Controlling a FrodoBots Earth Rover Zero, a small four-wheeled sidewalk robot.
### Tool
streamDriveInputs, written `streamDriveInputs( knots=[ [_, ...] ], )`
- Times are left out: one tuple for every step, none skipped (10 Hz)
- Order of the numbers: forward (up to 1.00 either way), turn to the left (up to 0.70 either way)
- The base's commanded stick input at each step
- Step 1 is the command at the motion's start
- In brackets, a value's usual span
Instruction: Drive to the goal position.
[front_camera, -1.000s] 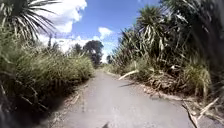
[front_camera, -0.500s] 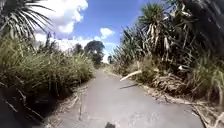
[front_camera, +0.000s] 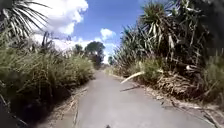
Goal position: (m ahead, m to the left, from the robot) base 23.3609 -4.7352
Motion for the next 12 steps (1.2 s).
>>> streamDriveInputs(
  knots=[
    [0.50, 0.06],
    [0.50, 0.06],
    [0.50, 0.06],
    [0.50, 0.05],
    [0.50, 0.05],
    [0.50, 0.05],
    [0.50, 0.05],
    [0.50, 0.05],
    [0.50, 0.05],
    [0.50, 0.05],
    [0.50, 0.05],
    [0.50, 0.05]
  ],
)
